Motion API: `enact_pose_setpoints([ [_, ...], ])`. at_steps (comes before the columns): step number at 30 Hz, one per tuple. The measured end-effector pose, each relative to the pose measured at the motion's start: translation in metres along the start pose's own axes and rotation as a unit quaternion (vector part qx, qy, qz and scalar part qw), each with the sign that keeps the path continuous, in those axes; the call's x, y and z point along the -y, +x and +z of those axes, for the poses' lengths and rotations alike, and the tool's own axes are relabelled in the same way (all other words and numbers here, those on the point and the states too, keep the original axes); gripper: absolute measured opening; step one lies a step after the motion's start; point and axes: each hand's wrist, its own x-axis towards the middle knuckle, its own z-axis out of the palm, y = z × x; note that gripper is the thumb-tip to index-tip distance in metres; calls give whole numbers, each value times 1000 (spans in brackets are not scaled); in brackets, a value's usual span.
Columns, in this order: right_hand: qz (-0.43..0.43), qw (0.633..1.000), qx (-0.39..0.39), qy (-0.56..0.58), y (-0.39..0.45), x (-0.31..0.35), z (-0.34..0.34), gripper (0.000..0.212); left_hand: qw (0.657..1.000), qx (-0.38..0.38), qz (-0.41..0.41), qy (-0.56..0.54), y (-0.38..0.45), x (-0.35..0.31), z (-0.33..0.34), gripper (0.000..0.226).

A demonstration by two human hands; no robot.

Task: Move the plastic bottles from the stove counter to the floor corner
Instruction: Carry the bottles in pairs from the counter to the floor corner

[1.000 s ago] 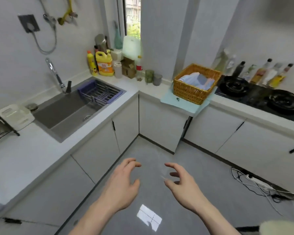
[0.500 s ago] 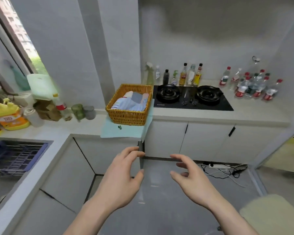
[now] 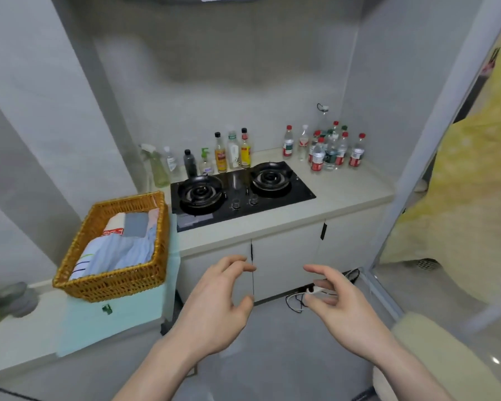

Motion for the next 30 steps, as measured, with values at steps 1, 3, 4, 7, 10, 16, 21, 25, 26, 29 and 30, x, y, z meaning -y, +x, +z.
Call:
enact_pose_setpoints([
  [1, -1, 1000, -3, -1, 15, -5, -10, 42, 1000, 2, 3, -1, 20, -5, 5, 45],
  [3, 1, 1000, -5, 3, 46, -12, -31, 43, 1000, 4, -1, -8, 57, -16, 14, 44],
  [4, 0, 1000, -6, 3, 62, -16, -42, 43, 1000, 3, -3, -11, 76, -22, 18, 44],
  [7, 0, 1000, 1, 8, 110, -24, -75, 44, 1000, -6, 3, -16, 129, -35, 28, 43],
  [10, 3, 1000, 12, 6, 158, -30, -105, 43, 999, -30, -2, -15, 176, -44, 37, 42],
  [16, -20, 999, 25, 6, 243, -30, -143, 43, 999, -35, -24, -15, 249, -43, 51, 42],
  [21, -32, 999, 19, -7, 317, -34, -162, 43, 999, -37, -26, -22, 326, -26, 58, 41],
  [25, -34, 999, 0, -8, 375, -35, -173, 41, 999, -33, -14, -35, 390, -12, 63, 42],
  [26, -33, 999, 1, -13, 389, -36, -177, 41, 999, -31, -14, -37, 407, -8, 64, 42],
  [29, -28, 999, -14, -13, 426, -36, -191, 41, 999, -17, -3, -41, 458, -3, 66, 41],
  [30, -25, 999, -21, -14, 437, -37, -196, 41, 999, -15, 4, -39, 475, -2, 67, 42],
])
